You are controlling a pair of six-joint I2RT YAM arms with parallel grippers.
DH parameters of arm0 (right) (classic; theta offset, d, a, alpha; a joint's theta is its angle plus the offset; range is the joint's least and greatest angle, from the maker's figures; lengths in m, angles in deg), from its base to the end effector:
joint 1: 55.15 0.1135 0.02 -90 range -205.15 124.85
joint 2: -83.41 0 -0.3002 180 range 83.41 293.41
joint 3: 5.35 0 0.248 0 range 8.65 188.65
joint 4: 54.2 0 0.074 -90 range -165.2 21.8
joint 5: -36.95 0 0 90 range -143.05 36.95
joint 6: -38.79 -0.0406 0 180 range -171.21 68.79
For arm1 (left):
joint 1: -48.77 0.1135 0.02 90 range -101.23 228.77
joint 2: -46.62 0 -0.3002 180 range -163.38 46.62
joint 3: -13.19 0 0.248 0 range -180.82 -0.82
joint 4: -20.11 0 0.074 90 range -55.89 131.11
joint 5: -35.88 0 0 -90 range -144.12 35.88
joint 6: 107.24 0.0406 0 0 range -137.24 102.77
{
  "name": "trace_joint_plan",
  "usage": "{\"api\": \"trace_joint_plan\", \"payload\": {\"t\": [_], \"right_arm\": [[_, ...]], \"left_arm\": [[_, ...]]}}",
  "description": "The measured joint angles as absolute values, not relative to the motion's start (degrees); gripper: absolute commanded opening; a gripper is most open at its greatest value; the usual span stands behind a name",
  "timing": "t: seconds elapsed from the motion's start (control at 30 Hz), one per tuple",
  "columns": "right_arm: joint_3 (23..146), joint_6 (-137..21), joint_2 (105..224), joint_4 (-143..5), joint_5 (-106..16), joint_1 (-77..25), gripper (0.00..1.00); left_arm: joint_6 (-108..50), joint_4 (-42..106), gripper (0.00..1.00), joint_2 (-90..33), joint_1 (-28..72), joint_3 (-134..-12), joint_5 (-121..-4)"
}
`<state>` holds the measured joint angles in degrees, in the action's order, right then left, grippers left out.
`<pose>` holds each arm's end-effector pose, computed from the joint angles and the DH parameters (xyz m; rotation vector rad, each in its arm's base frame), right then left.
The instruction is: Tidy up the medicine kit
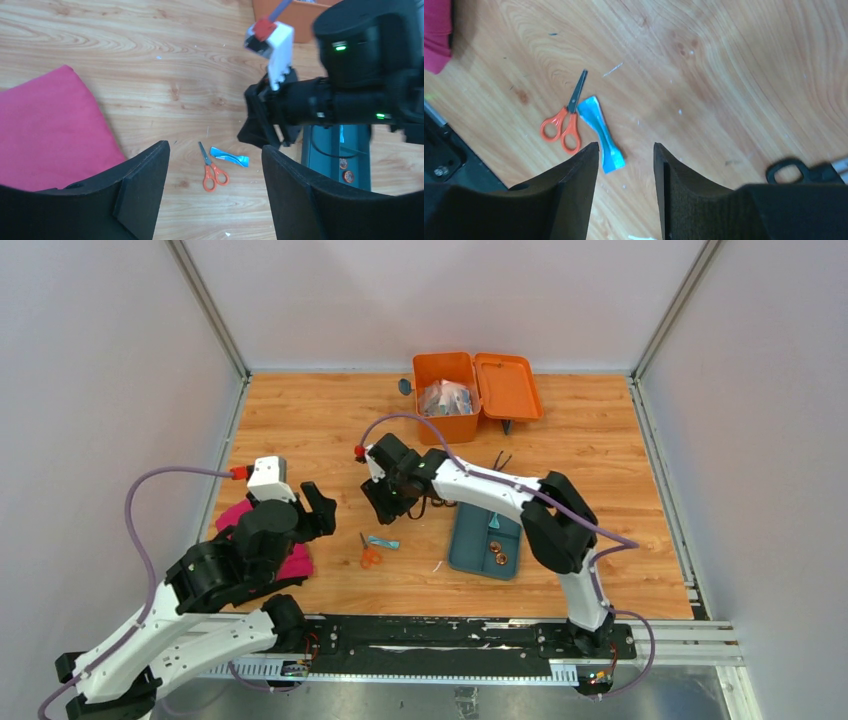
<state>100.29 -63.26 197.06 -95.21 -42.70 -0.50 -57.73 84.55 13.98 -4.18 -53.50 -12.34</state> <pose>0.2606 0.3800 0.2679 -1.0055 2.3416 0.7159 0.0593 -0.0337 0.3615 -0.2094 1.9584 -0.2989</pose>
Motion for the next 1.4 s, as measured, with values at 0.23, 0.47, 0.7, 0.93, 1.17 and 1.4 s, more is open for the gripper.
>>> {"api": "trace_joint_plan", "payload": {"t": [0.23,0.47,0.7,0.93,1.17,1.4], "right_arm": [[106.4,-59.6,206.3,-97.4,-40.4,0.2,0.52],[106.9,-57.4,207.6,-98.8,-38.5,1.8,0.49],[106.5,-56.7,207.6,-99.2,-37.4,2.5,0.47],[105.7,-56.1,207.6,-99.5,-37.2,2.5,0.45],[105.6,-56.0,208.0,-99.5,-37.2,2.7,0.4],[105.5,-56.1,208.2,-99.4,-37.3,2.7,0.34]], "left_arm": [[-55.5,85.8,0.73,16.5,-4.2,-55.4,-12.0],[-55.1,86.6,0.74,16.3,-4.2,-55.4,-11.9],[-55.1,86.6,0.74,15.8,-4.2,-55.4,-11.9],[-55.3,86.6,0.74,15.6,-4.2,-55.2,-11.9],[-55.3,86.6,0.74,15.6,-4.2,-54.9,-11.9],[-55.6,86.6,0.74,15.6,-4.2,-54.4,-11.9]]}}
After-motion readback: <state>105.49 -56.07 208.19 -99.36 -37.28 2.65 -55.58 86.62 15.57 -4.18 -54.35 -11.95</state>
